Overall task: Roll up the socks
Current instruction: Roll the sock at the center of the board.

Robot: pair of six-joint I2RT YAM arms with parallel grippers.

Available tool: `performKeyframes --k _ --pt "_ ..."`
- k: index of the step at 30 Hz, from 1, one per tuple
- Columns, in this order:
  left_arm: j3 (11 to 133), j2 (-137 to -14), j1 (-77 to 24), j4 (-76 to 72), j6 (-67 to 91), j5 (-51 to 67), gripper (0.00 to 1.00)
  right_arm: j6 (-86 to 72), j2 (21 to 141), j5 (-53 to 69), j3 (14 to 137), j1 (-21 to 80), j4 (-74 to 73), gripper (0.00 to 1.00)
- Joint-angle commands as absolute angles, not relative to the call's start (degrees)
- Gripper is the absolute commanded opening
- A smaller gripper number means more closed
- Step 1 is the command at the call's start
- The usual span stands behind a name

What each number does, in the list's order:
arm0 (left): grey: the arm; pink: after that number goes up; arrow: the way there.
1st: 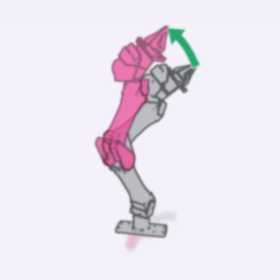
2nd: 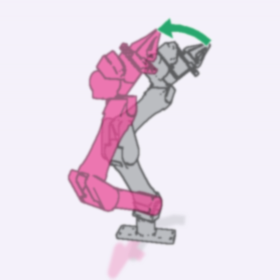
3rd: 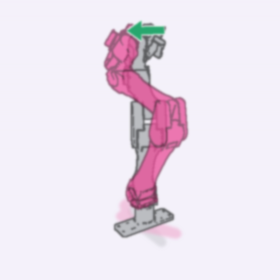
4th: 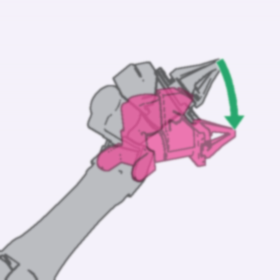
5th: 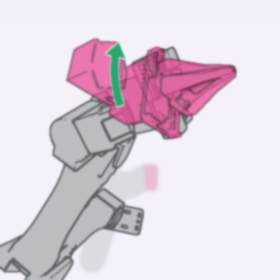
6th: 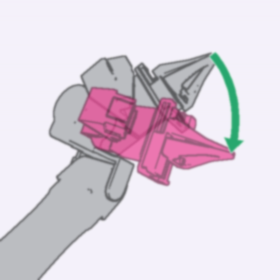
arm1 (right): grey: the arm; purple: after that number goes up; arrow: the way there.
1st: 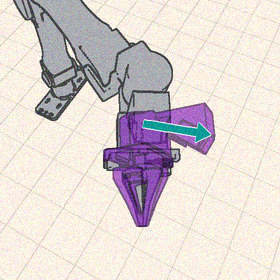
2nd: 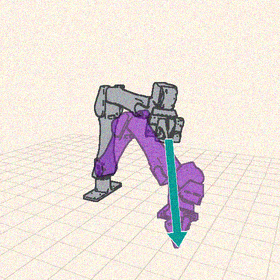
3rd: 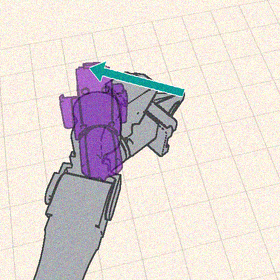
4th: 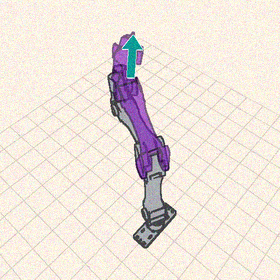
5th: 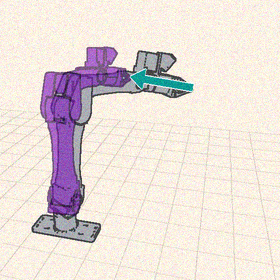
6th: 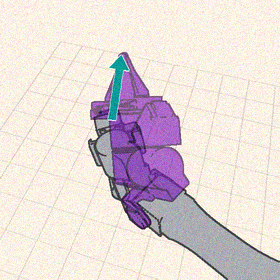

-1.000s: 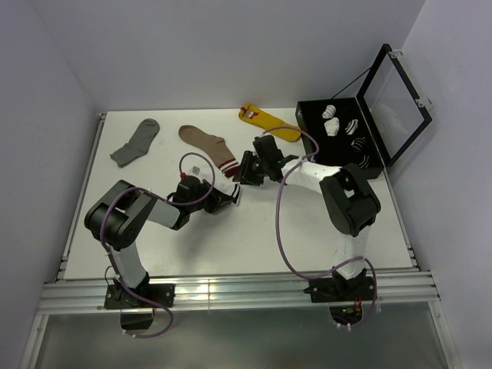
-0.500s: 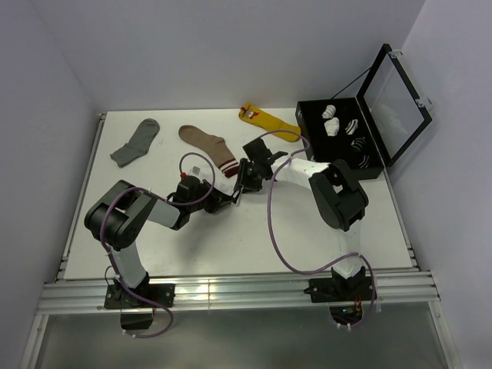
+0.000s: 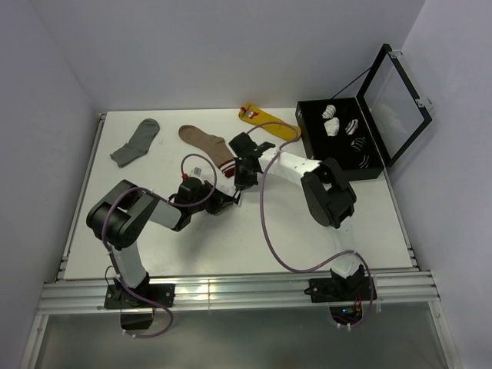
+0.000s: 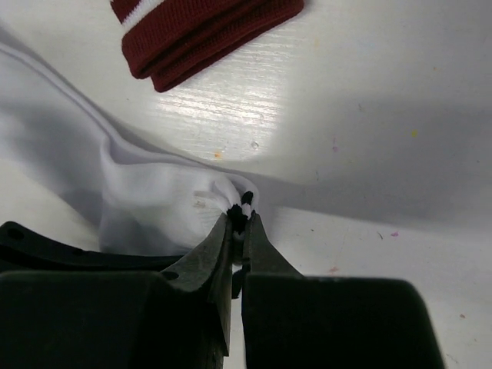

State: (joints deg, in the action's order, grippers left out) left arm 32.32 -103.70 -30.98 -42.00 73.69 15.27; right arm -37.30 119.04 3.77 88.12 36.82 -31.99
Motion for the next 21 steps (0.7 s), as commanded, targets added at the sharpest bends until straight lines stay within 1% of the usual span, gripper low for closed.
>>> performKeyframes --k 1,5,8,13,16,17,21 --pt "30.15 -106.08 -32.61 -39.98 74.70 18.28 0.00 -34.37 121.63 -4.12 93.77 37.79 -40.58 0.00" --pt "29.62 -106.09 -33.22 -41.13 75.59 18.81 0.00 -32.79 123.75 -8.16 97.20 38.41 -45.52 0.00" --pt "29.97 -105.29 -34.27 -39.38 74.80 17.41 0.00 -31.91 125.15 -11.59 99.83 39.11 -48.68 0.00" --pt "30.23 -103.54 -34.54 -34.82 72.86 12.67 0.00 -31.64 126.82 -13.18 102.30 40.34 -50.80 0.00" --pt "30.23 -102.66 -34.63 -32.00 71.20 10.90 0.06 -31.55 128.58 -13.53 104.23 40.60 -52.28 0.00" --pt "30.32 -102.22 -34.63 -31.56 70.67 9.59 0.11 -31.47 129.72 -13.97 105.54 40.87 -52.73 0.00" --pt "31.37 -100.02 -35.59 -27.78 67.86 6.25 0.20 -31.55 131.48 -14.41 107.40 41.66 -54.05 0.00"
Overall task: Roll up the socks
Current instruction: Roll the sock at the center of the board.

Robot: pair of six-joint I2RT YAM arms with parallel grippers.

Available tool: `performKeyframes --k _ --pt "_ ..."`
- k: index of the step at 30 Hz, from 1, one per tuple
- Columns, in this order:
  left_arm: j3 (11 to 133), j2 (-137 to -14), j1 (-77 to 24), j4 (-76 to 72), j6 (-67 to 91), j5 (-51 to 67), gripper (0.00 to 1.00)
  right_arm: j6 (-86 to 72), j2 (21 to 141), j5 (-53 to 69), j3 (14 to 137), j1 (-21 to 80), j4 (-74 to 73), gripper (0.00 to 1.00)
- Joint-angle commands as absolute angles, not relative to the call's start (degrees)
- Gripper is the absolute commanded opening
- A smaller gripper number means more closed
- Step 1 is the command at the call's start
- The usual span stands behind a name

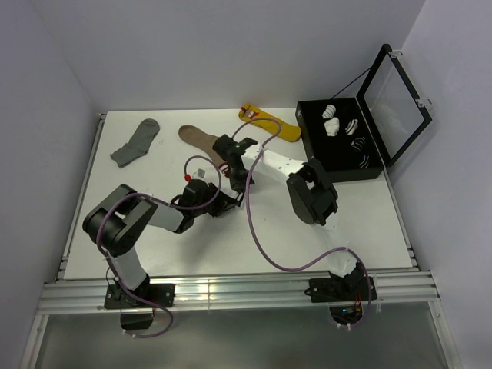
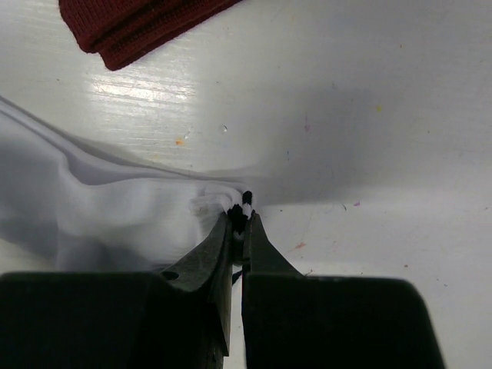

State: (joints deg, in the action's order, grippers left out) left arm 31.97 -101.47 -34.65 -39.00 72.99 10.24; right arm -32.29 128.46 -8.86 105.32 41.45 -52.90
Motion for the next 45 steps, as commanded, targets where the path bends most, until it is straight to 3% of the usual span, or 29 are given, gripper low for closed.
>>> performKeyframes --k 1,6,12,24,34,45 --pt "32.25 -99.50 -35.94 -25.86 67.24 5.46 0.22 -31.55 131.83 -14.41 107.58 41.75 -54.31 0.00" --pt "33.31 -95.54 -38.14 -23.12 64.86 0.27 0.34 -31.47 133.24 -15.99 109.86 42.19 -56.07 0.00" --pt "33.74 -93.52 -39.11 -22.77 63.46 -2.80 0.36 -31.73 134.03 -15.47 110.04 42.36 -56.16 0.00" --pt "35.69 -86.75 -50.00 -23.90 43.44 -23.81 0.44 -31.46 134.91 -15.03 111.88 42.54 -57.04 0.00" --pt "34.37 -88.24 -54.31 -37.61 21.65 -19.70 0.50 -30.94 135.00 -13.97 112.67 42.54 -57.48 0.00" --pt "35.33 -94.65 -56.51 -44.02 12.49 -17.66 0.52 -30.50 134.65 -11.96 112.41 42.45 -57.31 0.00"
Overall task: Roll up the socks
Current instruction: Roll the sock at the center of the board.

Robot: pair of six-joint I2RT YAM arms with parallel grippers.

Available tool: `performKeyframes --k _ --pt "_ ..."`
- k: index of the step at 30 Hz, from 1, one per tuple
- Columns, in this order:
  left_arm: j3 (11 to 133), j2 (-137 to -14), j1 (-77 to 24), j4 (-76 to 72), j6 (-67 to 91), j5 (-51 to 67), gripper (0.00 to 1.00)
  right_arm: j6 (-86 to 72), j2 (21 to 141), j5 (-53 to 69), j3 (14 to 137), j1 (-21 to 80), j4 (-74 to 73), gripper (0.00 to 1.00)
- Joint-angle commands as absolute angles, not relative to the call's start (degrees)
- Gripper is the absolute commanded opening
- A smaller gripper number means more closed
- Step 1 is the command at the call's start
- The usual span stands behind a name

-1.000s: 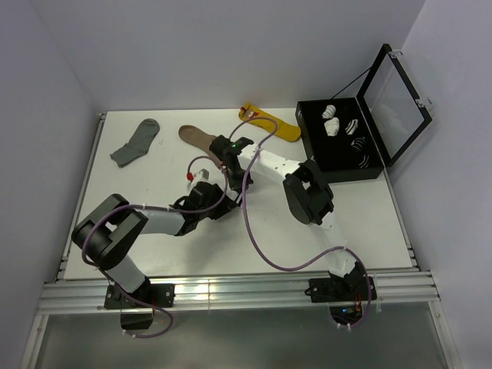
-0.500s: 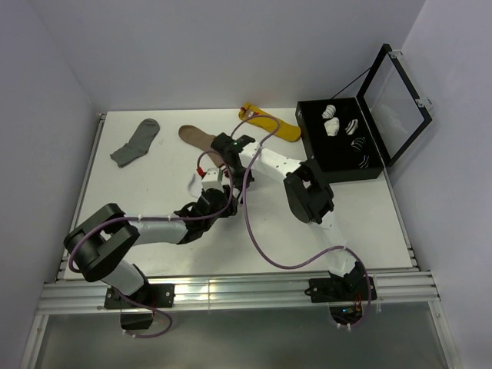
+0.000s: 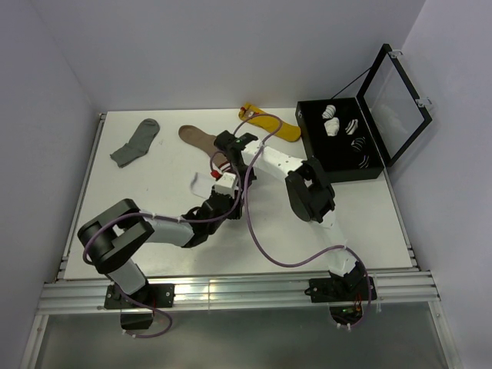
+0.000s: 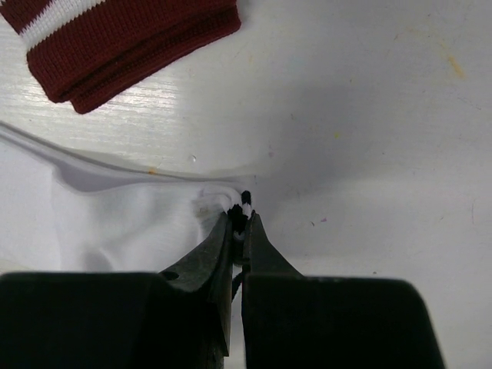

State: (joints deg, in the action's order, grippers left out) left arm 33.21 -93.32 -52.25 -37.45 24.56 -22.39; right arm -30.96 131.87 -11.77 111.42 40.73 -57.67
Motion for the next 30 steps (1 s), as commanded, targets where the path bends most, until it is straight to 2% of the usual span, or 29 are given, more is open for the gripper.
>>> performKeyframes --k 1,7,10,17,30 --pt "35.33 -94.83 -56.86 -44.56 11.87 -18.36 0.52 -30.50 134.56 -11.78 112.33 42.45 -57.22 0.00" --pt "32.53 -91.95 -59.24 -45.35 19.56 -30.66 0.52 -30.50 134.47 -10.37 111.89 42.45 -56.87 0.00" --pt "27.78 -89.04 -59.76 -50.08 21.54 -31.72 0.52 -30.59 134.56 -10.02 112.06 42.36 -56.87 0.00" --pt "30.75 -92.63 -62.31 -52.12 12.84 -29.88 0.52 -30.59 134.82 -8.70 112.50 42.36 -56.95 0.00" --pt "36.12 -100.37 -62.40 -44.83 11.25 -34.61 0.52 -30.23 134.21 -7.65 111.45 42.10 -56.34 0.00"
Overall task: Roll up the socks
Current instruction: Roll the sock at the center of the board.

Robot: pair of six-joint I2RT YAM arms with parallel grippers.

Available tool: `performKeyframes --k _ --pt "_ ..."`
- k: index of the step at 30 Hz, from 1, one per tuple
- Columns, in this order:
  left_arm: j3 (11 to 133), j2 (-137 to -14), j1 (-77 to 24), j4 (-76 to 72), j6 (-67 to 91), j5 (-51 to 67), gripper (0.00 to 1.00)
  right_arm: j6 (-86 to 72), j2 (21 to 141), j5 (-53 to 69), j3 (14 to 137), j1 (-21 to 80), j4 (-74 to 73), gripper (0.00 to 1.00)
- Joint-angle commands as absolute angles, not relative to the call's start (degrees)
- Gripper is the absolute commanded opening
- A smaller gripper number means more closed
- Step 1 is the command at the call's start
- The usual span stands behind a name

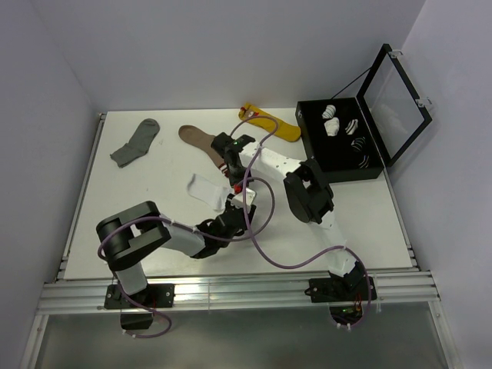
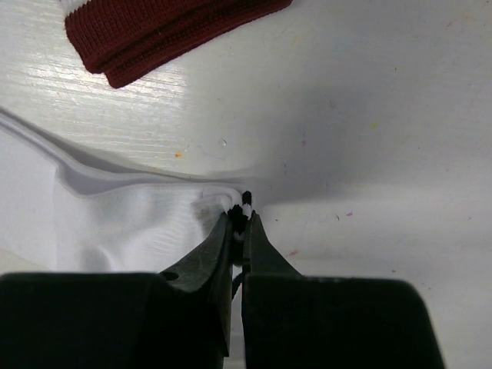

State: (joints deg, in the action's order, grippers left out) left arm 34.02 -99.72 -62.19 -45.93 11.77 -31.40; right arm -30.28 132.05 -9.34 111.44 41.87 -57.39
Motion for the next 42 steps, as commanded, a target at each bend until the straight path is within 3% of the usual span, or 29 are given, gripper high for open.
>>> performKeyframes --k 1,14,29,42 --pt "36.47 -100.98 -62.49 -43.87 11.25 -35.32 0.52 -30.15 134.21 -7.56 111.45 42.10 -56.16 0.00" --pt "42.01 -105.73 -62.40 -32.97 13.62 -42.79 0.50 -29.71 133.60 -5.80 111.18 41.84 -56.25 0.00" --pt "52.20 -108.37 -62.40 -7.66 23.38 -48.42 0.50 -28.30 134.74 -3.08 112.59 40.08 -58.10 0.00" --pt "53.88 -110.65 -62.40 -5.62 23.99 -49.57 0.43 -28.30 134.91 -1.23 111.80 40.08 -57.39 0.00"
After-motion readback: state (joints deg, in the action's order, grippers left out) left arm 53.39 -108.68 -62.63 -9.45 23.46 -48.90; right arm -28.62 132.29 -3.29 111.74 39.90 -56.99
